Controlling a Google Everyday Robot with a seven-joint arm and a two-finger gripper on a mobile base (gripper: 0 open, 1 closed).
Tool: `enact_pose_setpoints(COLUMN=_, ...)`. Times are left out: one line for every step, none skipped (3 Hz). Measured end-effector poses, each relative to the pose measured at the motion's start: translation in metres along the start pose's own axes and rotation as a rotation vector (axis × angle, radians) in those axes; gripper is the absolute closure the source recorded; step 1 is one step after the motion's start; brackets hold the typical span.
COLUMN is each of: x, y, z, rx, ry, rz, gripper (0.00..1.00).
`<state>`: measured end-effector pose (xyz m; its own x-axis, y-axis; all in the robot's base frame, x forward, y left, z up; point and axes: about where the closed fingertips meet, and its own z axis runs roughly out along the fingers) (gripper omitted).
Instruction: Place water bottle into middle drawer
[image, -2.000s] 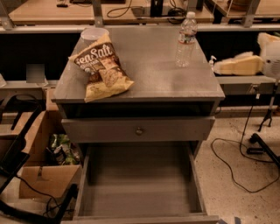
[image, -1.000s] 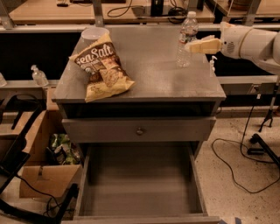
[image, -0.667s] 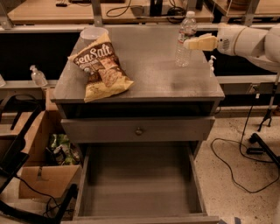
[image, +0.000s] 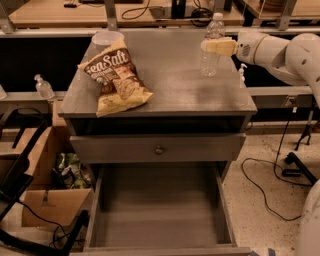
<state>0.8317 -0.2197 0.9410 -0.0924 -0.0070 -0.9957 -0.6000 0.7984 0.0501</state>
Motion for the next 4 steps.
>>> enact_pose_setpoints(x=0.000, y=0.013, z=0.008, rx=-0.021, ry=-0.005, rz=-0.013, gripper=0.27)
enact_pose_setpoints(x=0.003, y=0.025, z=0.017, rx=-0.040, ry=-0.006, rz=-0.030, gripper=0.58)
enact_pose_setpoints(x=0.003, y=0.026, z=0.019, rx=-0.043, ry=-0.006, rz=-0.028, gripper=0.81)
enact_pose_setpoints(x=0.003, y=0.028, z=0.021, rx=-0.047, ry=-0.005, rz=-0.027, gripper=1.00)
